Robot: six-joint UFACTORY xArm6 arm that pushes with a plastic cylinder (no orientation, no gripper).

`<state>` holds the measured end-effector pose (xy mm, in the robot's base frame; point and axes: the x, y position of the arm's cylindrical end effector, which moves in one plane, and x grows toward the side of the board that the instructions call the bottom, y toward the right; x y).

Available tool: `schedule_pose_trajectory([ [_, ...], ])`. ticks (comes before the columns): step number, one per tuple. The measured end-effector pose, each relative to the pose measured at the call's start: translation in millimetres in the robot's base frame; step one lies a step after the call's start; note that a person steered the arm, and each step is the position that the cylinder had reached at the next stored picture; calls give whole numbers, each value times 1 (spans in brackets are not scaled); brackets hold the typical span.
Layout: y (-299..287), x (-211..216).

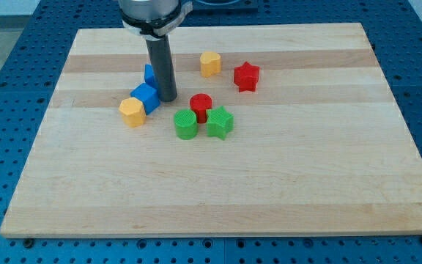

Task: Slightly move the blue triangle towards the blue cube

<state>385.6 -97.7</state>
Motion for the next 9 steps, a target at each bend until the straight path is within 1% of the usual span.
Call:
schedule_pose_trajectory([
  [2,-16,0],
  [3,-13,0],
  [4,2,-8],
  [9,-2,-91],
])
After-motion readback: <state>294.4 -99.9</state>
